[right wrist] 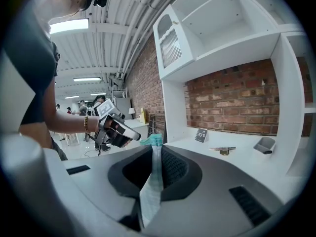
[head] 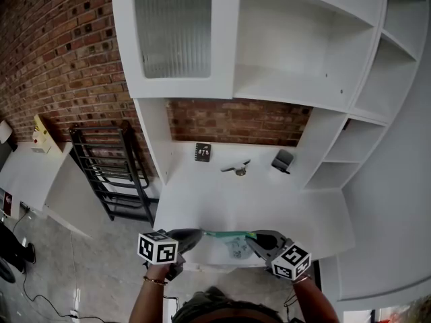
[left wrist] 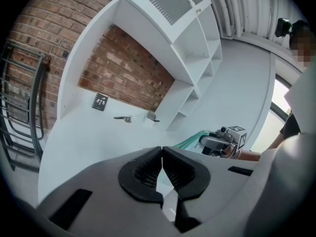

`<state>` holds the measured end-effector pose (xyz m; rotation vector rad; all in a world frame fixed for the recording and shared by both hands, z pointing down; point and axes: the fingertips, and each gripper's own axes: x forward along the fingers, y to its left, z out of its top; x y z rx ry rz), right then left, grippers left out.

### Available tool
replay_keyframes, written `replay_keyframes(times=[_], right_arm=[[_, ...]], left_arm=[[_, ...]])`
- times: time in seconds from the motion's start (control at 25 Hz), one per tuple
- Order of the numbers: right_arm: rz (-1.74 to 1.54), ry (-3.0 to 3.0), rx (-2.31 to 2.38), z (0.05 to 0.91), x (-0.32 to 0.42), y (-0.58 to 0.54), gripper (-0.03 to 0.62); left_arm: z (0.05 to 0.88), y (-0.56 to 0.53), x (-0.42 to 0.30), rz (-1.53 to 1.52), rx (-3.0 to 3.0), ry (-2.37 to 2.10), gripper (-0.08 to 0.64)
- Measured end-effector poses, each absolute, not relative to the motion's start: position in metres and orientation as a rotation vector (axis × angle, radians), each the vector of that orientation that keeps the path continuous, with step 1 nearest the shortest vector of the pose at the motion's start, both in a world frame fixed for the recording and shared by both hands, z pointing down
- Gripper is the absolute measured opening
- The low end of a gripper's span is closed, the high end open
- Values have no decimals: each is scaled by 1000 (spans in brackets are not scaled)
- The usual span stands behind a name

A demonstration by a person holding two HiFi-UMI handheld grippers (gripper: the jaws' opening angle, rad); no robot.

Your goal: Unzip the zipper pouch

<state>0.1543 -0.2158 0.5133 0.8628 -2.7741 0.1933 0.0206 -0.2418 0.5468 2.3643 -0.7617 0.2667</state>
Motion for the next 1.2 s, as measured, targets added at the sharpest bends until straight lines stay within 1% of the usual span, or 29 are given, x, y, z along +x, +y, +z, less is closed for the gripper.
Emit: replay_keyframes(times=[0.28,0.48,0.92,1.2], right_arm=[[214,-2777,883,515,160,-219,25],[188,-2744,922,517,167,-230,25],[187,-2657,1069,524,205,-288,24],[302,-2707,1155,527,202,-339,23]], left_arm=[[545,-241,25,269,2420,-745,5],[540,-246,24,270,2514,-832,6],[515,-236,30,13,2636,-819,5],[527,-226,41,85,2682,-791,5]])
